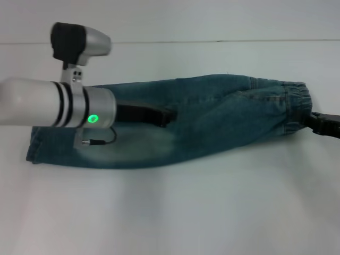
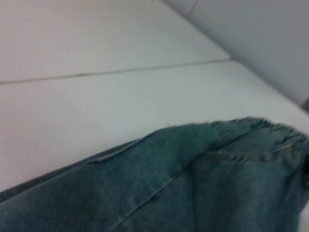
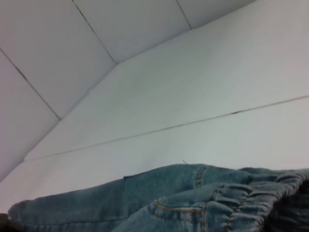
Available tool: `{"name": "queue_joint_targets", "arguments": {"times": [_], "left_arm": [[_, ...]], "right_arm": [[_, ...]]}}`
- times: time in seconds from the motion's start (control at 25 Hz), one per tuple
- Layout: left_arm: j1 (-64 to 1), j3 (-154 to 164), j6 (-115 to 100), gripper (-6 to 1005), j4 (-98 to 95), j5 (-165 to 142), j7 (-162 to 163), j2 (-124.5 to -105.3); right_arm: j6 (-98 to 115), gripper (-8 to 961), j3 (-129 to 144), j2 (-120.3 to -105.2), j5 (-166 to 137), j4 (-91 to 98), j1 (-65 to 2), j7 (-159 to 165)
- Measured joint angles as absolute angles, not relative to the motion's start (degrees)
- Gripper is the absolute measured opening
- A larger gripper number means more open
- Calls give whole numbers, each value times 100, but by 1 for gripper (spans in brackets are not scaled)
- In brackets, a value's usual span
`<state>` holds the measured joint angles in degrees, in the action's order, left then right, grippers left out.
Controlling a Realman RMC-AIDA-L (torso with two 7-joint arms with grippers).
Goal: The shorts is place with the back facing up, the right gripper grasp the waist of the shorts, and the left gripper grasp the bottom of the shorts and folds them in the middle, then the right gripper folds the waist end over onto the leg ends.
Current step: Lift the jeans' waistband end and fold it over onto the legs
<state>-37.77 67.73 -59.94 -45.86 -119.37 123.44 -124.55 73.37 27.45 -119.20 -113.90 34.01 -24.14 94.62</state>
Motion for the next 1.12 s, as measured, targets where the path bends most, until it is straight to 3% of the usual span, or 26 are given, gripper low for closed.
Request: {"name": "queue_joint_targets", "arguments": {"times": [1.12], "left_arm": [[-4200,8555,-4679,28,-3995,-11847,13114,-12463]], "right_arm": [[8488,138,2774,-11974,-11311,5121,-2498,10495]]}}
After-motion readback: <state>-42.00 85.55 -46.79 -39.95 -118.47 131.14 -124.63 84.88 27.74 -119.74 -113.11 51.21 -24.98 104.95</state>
